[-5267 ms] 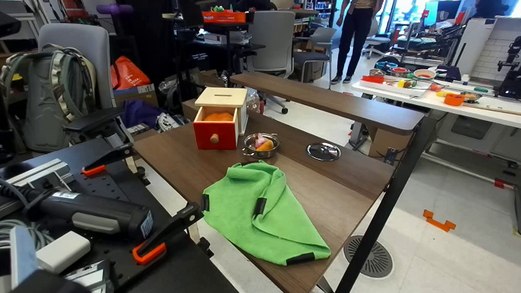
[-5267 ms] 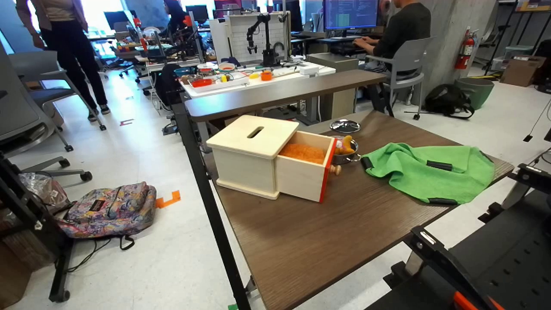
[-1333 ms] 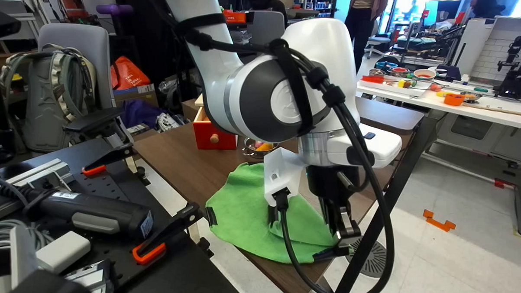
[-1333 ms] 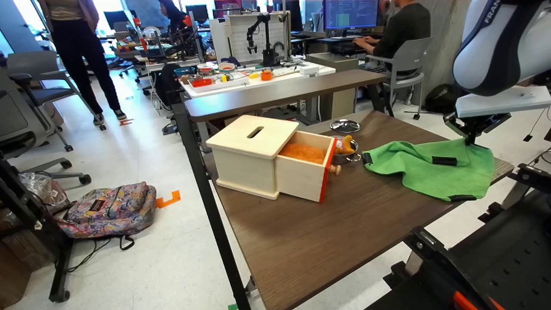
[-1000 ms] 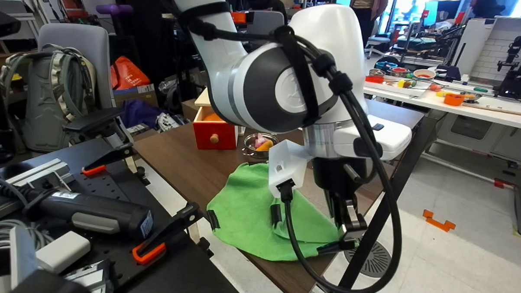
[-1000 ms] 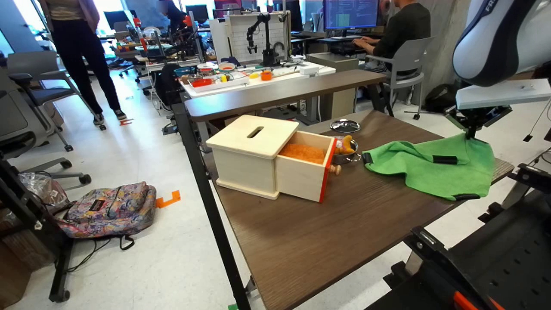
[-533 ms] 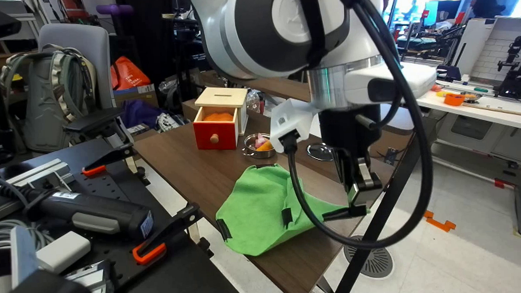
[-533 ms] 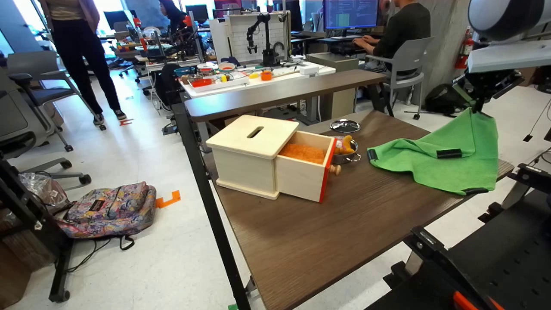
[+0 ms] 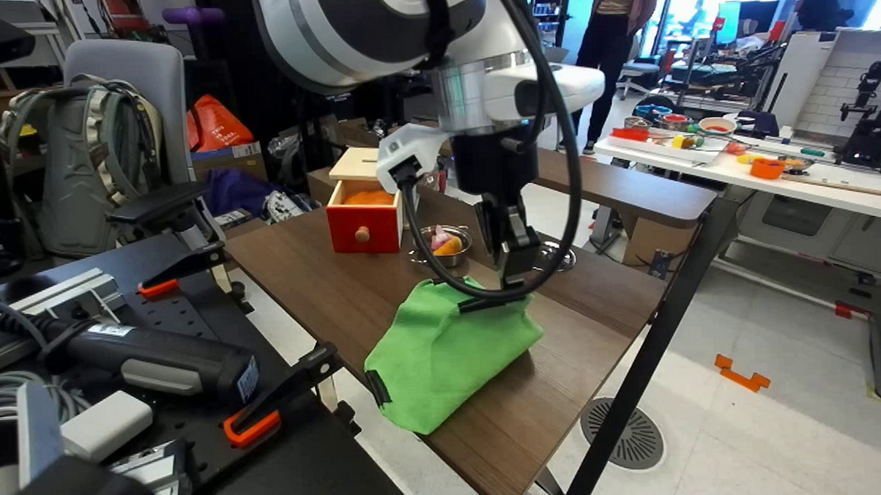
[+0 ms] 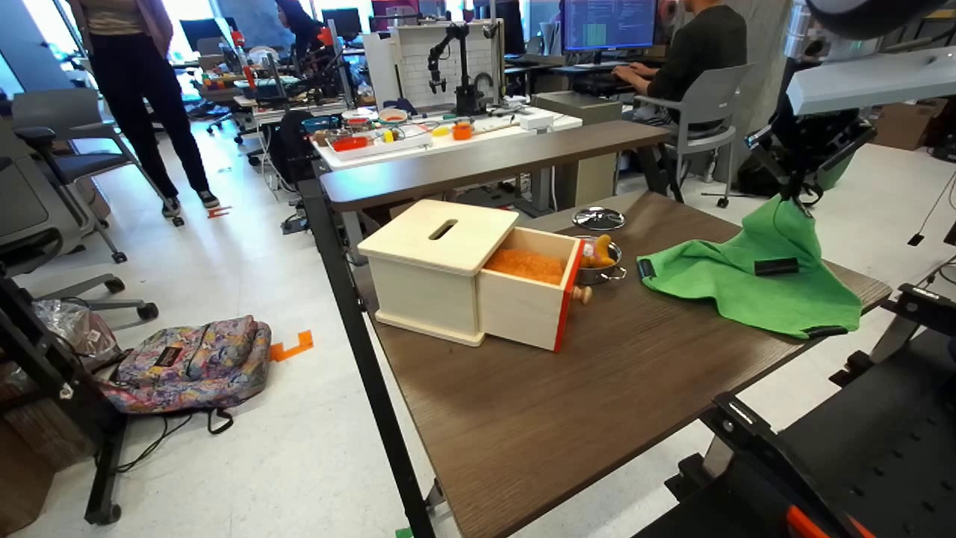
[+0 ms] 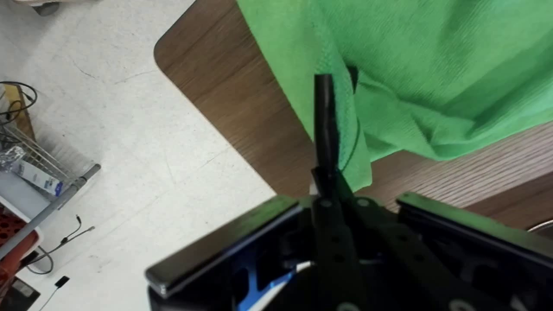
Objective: Fold the green towel
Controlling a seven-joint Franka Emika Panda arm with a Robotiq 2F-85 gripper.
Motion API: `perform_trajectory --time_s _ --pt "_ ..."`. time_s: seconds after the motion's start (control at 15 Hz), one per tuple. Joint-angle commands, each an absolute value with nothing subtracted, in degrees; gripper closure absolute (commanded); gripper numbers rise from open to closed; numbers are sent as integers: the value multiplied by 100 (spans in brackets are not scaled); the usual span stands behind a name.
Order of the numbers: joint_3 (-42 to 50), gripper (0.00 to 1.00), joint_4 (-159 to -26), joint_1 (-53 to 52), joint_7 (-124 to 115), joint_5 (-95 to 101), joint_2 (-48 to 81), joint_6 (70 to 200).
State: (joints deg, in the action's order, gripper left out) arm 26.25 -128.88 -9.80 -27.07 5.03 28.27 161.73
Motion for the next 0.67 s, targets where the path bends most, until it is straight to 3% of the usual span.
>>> perform_trajectory --time_s 0.0,0.6 --pt "2179 100 -13288 -901 -2467 549 2435 16175" --pt "1613 100 -13082 -964 -2578 478 2884 16098"
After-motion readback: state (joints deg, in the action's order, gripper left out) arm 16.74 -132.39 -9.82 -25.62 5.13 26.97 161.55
